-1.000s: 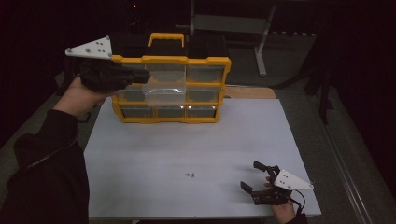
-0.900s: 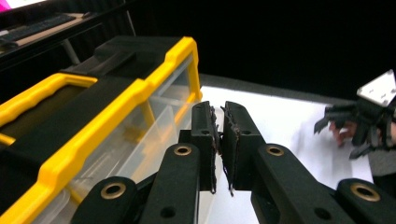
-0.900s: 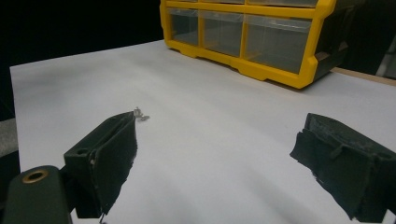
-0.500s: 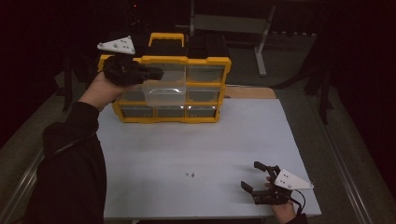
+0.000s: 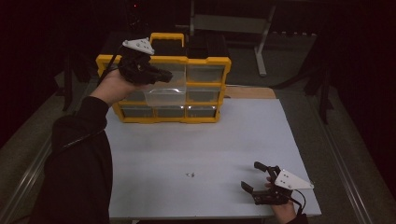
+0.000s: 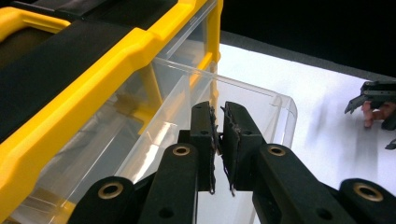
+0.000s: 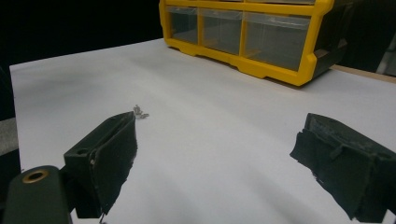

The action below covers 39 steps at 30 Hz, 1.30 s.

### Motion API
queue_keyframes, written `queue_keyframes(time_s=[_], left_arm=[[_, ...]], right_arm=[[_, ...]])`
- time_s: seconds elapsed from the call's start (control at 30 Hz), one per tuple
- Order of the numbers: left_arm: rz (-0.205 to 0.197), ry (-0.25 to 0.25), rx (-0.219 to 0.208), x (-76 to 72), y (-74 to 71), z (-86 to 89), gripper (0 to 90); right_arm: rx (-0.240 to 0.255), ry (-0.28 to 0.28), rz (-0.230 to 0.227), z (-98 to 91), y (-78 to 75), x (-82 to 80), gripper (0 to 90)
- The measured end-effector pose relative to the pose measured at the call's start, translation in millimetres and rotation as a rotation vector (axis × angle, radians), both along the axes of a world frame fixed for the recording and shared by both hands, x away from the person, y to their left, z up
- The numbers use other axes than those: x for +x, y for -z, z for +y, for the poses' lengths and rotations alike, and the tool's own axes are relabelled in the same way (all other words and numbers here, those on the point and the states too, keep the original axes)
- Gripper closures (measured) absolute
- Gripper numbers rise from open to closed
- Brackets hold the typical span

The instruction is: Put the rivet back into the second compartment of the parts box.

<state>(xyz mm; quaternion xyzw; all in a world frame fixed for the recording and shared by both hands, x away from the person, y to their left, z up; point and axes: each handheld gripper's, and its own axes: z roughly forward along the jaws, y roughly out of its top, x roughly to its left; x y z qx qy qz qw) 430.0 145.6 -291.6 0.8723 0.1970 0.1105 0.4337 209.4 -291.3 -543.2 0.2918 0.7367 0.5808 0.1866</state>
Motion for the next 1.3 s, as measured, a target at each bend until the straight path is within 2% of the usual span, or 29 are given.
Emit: queue_keyframes(time_s=[0.07,0.13,0.2,0.23,0.27,0.3,0.33,0.4,0.43,0.5,0.57,0.63,0.67,0.7,0.83,1.0,1.2,1.3], left_arm=[[0.003,-0.02,0.007,0.6,0.3,-0.9,71.2],[0.012,-0.038,-0.009,0.6,-0.6,-0.7,62.9],[0.005,-0.051,-0.01,-0.3,-1.8,-0.8,62.2],[0.01,-0.059,-0.009,-0.3,-2.6,-0.8,54.9],[0.003,-0.065,-0.01,-1.1,-3.7,-0.9,54.9],[0.005,-0.069,-0.019,-2.1,-5.3,-0.8,46.2],[0.005,-0.074,-0.028,-2.9,-7.2,-0.2,46.2],[-0.004,-0.084,-0.056,-5.0,-10.9,2.3,40.2],[-0.006,-0.093,-0.07,-7.5,-12.9,4.5,29.5],[-0.003,-0.089,-0.074,-9.0,-13.2,5.5,26.4],[0.001,-0.081,-0.079,-12.5,-13.2,7.0,17.2],[0.003,-0.083,-0.09,-16.6,-13.5,9.3,12.1],[0.011,-0.079,-0.094,-20.5,-13.6,11.4,4.4],[0.011,-0.079,-0.094,-20.5,-13.6,11.4,1.8],[0.008,-0.07,-0.109,-31.9,-13.1,15.8,0.0],[-0.002,-0.059,-0.105,-48.2,-13.1,22.3,0.0],[-0.014,-0.036,-0.137,-66.5,-11.7,32.9,0.0],[-0.023,-0.027,-0.139,-75.8,-9.1,35.2,0.0]], right_arm=[[0.001,0.0,-0.001,-0.1,-0.3,-0.2,11.2],[0.0,0.001,-0.003,-0.1,-0.5,-0.4,11.3],[0.0,0.001,-0.003,-0.1,-0.5,-0.4,11.2],[-0.001,0.002,-0.003,0.0,-0.8,-0.7,11.3],[-0.001,0.002,-0.003,0.0,-0.8,-0.7,11.3],[0.0,0.002,-0.004,-0.1,-0.9,-0.8,11.3],[0.0,0.002,-0.004,-0.1,-0.9,-0.8,11.3],[-0.001,0.002,-0.003,-0.1,-0.7,-0.6,11.2],[-0.004,0.002,-0.005,0.3,-1.1,-0.7,11.3],[-0.005,0.0,-0.008,0.6,-1.4,-0.9,11.3],[-0.005,-0.002,-0.008,1.1,-1.8,-1.2,11.3],[-0.005,-0.001,-0.008,1.3,-2.1,-1.4,11.2],[-0.004,-0.001,-0.008,1.1,-2.2,-1.4,11.2],[-0.003,-0.001,-0.008,0.9,-2.3,-1.4,11.2],[-0.002,-0.001,-0.008,0.9,-2.6,-1.5,11.2],[-0.004,0.0,-0.008,1.1,-2.9,-1.6,11.3],[-0.004,-0.002,-0.015,1.8,-3.6,-1.6,11.3],[-0.002,-0.002,-0.016,1.8,-3.8,-1.4,11.3]])
